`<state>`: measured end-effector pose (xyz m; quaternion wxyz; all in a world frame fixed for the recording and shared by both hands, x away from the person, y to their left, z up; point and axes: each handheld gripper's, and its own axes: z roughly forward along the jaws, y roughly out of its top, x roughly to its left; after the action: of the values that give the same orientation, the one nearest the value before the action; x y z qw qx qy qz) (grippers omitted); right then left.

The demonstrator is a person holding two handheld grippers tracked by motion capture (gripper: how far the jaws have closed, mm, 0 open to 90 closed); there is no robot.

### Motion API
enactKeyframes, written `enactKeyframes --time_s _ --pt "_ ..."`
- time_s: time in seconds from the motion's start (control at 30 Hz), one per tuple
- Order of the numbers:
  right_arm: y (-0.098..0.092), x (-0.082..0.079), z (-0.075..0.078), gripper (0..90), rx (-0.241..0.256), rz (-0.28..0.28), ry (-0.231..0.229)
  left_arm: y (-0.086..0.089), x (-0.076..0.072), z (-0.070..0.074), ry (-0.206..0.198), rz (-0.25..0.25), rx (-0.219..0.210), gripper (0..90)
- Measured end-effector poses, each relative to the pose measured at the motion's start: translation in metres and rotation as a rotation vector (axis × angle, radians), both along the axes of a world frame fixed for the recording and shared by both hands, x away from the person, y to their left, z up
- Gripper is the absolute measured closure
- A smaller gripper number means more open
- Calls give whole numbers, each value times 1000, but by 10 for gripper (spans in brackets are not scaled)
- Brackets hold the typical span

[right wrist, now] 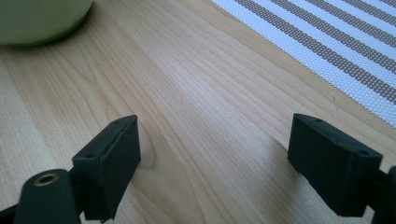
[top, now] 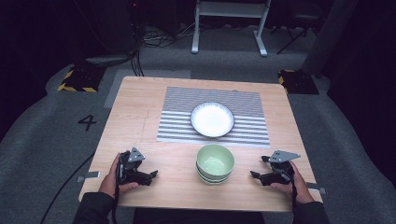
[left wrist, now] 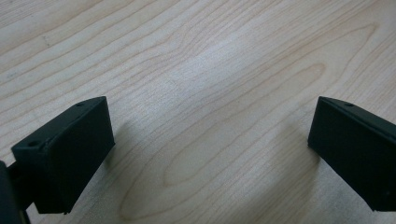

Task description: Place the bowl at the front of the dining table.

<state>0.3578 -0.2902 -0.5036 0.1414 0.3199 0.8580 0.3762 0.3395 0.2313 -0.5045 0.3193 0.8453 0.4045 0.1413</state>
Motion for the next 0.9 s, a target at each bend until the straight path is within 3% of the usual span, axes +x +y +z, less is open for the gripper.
enactKeyframes --time_s 0.9 --pt "-3 0 0 164 -7 26 1 0 0 0 -3 1 1 4"
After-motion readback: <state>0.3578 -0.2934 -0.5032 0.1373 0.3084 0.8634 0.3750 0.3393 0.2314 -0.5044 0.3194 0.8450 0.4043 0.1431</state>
